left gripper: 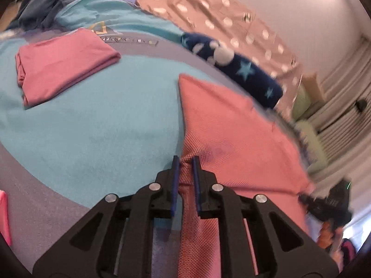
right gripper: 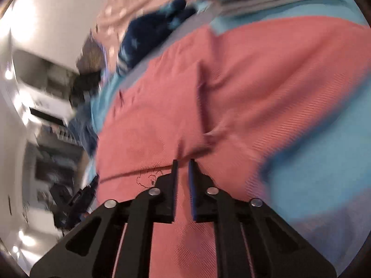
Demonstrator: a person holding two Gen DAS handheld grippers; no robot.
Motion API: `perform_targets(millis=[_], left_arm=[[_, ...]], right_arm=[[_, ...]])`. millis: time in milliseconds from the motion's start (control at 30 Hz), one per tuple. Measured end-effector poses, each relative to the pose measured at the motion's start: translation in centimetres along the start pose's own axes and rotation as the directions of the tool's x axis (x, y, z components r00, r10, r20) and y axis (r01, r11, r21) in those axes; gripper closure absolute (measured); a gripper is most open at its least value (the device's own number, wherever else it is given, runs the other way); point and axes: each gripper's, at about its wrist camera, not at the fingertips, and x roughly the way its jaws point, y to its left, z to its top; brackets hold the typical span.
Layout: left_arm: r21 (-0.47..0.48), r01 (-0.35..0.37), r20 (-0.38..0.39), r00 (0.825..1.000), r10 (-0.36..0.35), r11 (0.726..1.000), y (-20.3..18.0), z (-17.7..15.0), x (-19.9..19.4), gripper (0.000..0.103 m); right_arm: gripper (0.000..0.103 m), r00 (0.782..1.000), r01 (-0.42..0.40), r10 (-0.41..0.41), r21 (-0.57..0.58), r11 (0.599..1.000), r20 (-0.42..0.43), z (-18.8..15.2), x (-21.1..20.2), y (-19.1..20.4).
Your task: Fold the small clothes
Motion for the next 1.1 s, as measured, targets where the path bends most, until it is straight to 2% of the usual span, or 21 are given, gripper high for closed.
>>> perform_targets(millis=[33,100,167,233,300,333,400,567,733,867,900,933,1000,1100], left_arm=[[0.007,-0.053,0.033,0.998,0.053,0.999,-0.2,0.2,-0.8,0.092],[0.050,-0.108,0.065,0.992,0.104,0.993,-1.4,0.5,-1.8,0.092],[0.084,-0.109,0.076,0.992,0.102,0.991,-3.2,0.8,-2.4,0.092],[0.154,-0.111,0.084,0.992,0.099,0.982,-6.3,0.8,-2.8,0.082],[0.225,-0.125,0.091,0.990,0.107,0.966,-9.4,0.3,-2.7,0.072],[0.264,-0.129,0.093,0.990,0.108,0.956,-11.1,-0.2,-2.4,0.064],[0.338,-0.122,0.084,0.992,0.099,0.933,-14.6,-1.2,-1.7,0.061],[0.424,-0.072,0.011,0.997,0.074,0.903,-20.7,-3.8,1.4,0.059],[0.505,-0.059,-0.048,0.994,0.097,0.861,-24.1,-7.1,4.2,0.059],[0.518,-0.058,-0.080,0.990,0.116,0.854,-25.1,-8.3,5.6,0.058],[0.517,-0.057,-0.086,0.989,0.118,0.854,-25.4,-8.5,6.0,0.058],[0.516,-0.055,-0.092,0.989,0.120,0.855,-25.6,-8.6,6.4,0.058],[0.515,-0.053,-0.098,0.988,0.120,0.855,-26.0,-8.7,6.9,0.058],[0.516,-0.040,-0.105,0.988,0.110,0.856,-26.4,-9.0,7.4,0.057]], right_arm=[[0.087,0.998,0.025,-0.024,-0.013,1.000,0.051,-0.2,-1.4,-0.6],[0.085,0.991,0.058,-0.056,-0.011,0.998,0.123,-0.1,-3.9,-2.0],[0.071,0.974,0.098,-0.108,0.059,0.993,0.198,0.4,-6.6,-4.3],[0.051,0.938,0.130,-0.179,0.178,0.975,0.296,1.0,-9.4,-7.5],[0.046,0.903,0.135,-0.245,0.310,0.941,0.352,1.7,-11.6,-10.7],[0.046,0.895,0.138,-0.269,0.354,0.925,0.354,2.0,-12.2,-11.9],[0.046,0.895,0.132,-0.283,0.401,0.906,0.345,3.2,-12.7,-13.4],[0.046,0.908,0.060,-0.241,0.463,0.885,0.342,7.4,-12.9,-15.8],[0.046,0.922,-0.011,-0.196,0.530,0.848,0.334,10.2,-13.2,-18.6],[0.046,0.917,0.016,-0.247,0.590,0.808,0.314,11.9,-13.3,-20.4],[0.048,0.916,0.009,-0.248,0.600,0.800,0.317,12.0,-13.3,-20.7],[0.054,0.915,-0.001,-0.243,0.605,0.796,0.321,12.2,-13.4,-21.1],[0.068,0.915,0.021,-0.248,0.577,0.816,0.318,12.6,-13.6,-21.1],[0.069,0.904,0.051,-0.275,0.555,0.830,0.329,11.9,-14.8,-21.0]])
